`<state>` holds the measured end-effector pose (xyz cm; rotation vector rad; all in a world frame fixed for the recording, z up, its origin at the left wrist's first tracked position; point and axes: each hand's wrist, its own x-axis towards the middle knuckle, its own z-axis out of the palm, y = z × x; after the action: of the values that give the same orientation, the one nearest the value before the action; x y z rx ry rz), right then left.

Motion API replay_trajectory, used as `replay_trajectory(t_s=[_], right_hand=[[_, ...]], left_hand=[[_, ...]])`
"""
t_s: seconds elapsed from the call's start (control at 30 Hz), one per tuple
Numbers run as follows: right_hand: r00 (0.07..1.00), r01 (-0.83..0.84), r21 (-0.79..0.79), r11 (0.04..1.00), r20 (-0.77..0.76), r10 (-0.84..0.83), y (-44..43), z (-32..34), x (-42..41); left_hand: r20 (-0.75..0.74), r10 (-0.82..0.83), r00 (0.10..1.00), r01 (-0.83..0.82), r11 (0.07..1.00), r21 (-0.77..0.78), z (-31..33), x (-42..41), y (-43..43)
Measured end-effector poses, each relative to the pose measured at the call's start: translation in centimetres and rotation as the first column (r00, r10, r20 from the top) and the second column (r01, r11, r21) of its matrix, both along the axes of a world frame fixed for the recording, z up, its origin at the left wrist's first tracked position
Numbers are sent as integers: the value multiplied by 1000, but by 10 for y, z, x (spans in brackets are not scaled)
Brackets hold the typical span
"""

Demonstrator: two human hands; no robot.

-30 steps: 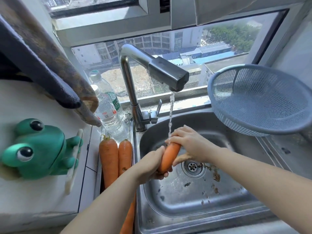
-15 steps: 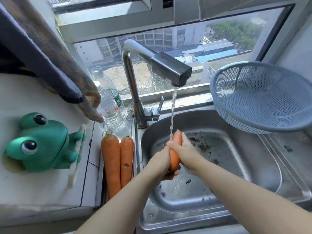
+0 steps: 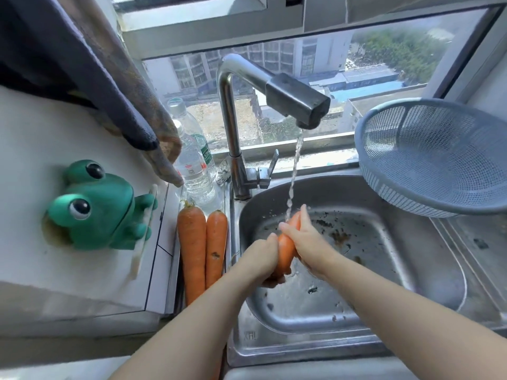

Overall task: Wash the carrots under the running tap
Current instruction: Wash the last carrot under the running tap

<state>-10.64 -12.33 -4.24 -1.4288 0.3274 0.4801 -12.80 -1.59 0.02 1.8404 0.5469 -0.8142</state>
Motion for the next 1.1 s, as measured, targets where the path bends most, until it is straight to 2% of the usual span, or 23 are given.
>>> replay_trajectory(t_s=[0.07, 0.17, 0.23, 0.3, 0.37, 0.43, 0.5, 0.57, 0.6, 0.63, 0.73, 0.83, 0.93, 1.0, 1.1], right_hand=[[999, -19, -78, 997, 28, 22, 4, -2, -2], [990, 140, -147, 979, 26, -138, 7, -5, 8], [980, 187, -224, 957, -30, -198, 7, -4, 18], [966, 208, -229, 951, -102, -236, 8, 1, 25], [953, 242, -187, 952, -139, -270, 8, 6, 30], [937, 311, -81, 947, -140, -319, 11, 9, 31], [940, 330, 39, 943, -104, -325, 19, 9, 24], [970, 245, 41, 969, -17, -244, 27, 4, 14], [980, 197, 36, 980, 19, -197, 29, 2, 10], [984, 176, 44, 983, 27, -178, 29, 1, 10], [971, 238, -1, 971, 12, -238, 24, 4, 17], [950, 293, -71, 954, -91, -299, 21, 11, 29], [894, 387, -43, 921, -225, -387, 16, 21, 35], [869, 431, -1, 902, -271, -415, 14, 22, 36], [888, 411, 69, 909, -258, -381, 18, 17, 29]], left_hand=[[10, -12, 1000, 12, 1000, 3, 2, 1, -2], [195, -258, 946, 222, 956, 190, -4, -4, -9], [240, -316, 918, 231, 918, 324, -4, -9, -12], [242, -360, 901, 258, 894, 367, 0, -9, -9], [261, -376, 889, 270, 892, 362, 6, -6, -6], [272, -330, 904, 244, 920, 307, 10, -2, -3], [228, -218, 949, 168, 961, 218, 18, 1, 1], [129, -21, 991, 11, 997, 74, 23, 7, 4], [106, 8, 994, -14, 999, 49, 23, 11, 3], [98, -4, 995, 0, 999, 39, 25, 11, 3], [213, -208, 955, 165, 965, 203, 26, 8, -3], [338, -308, 889, 186, 919, 348, 17, -3, -7], [316, -506, 802, 275, 783, 558, 20, -12, -11], [321, -538, 780, 299, 770, 564, 18, -10, -8], [280, -400, 872, 273, 875, 400, 16, -2, -2]])
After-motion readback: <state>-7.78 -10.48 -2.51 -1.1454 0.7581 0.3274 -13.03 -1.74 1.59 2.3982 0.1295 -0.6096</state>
